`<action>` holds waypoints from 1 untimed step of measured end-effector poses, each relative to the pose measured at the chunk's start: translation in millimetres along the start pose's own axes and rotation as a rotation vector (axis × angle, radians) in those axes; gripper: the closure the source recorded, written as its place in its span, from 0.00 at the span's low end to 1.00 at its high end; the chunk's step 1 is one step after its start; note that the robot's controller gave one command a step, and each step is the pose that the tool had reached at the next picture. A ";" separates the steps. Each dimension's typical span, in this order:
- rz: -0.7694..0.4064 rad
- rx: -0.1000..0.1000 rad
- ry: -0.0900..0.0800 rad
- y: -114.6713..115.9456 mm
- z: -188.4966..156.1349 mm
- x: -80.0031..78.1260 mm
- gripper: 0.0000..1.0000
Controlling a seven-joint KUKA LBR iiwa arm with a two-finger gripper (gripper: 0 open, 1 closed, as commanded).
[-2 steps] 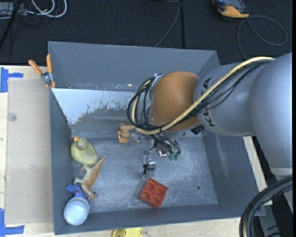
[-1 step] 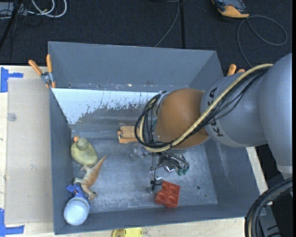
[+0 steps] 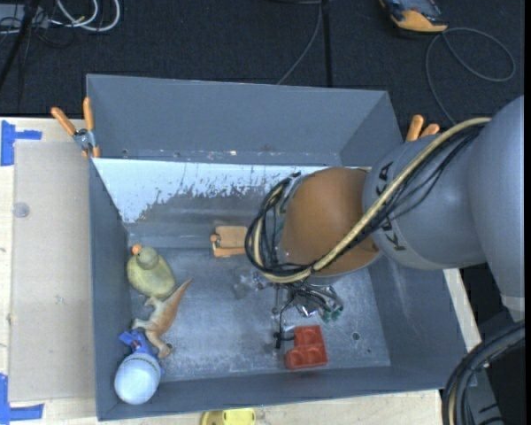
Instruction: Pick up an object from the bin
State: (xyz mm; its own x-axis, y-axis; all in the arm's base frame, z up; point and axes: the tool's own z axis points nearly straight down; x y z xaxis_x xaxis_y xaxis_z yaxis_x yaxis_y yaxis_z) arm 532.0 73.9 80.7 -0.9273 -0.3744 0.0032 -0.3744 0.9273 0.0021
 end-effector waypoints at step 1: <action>-0.208 -0.004 0.007 -5.8 2.4 21.9 0.00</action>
Offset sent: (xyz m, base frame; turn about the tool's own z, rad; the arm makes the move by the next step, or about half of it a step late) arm -0.0132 -0.0425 0.0779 0.1349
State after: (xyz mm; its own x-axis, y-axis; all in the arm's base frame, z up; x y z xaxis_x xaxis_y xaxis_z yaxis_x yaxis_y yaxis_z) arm 513.9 60.3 78.4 -0.8297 -0.5581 0.0097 -0.5580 0.8298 0.0072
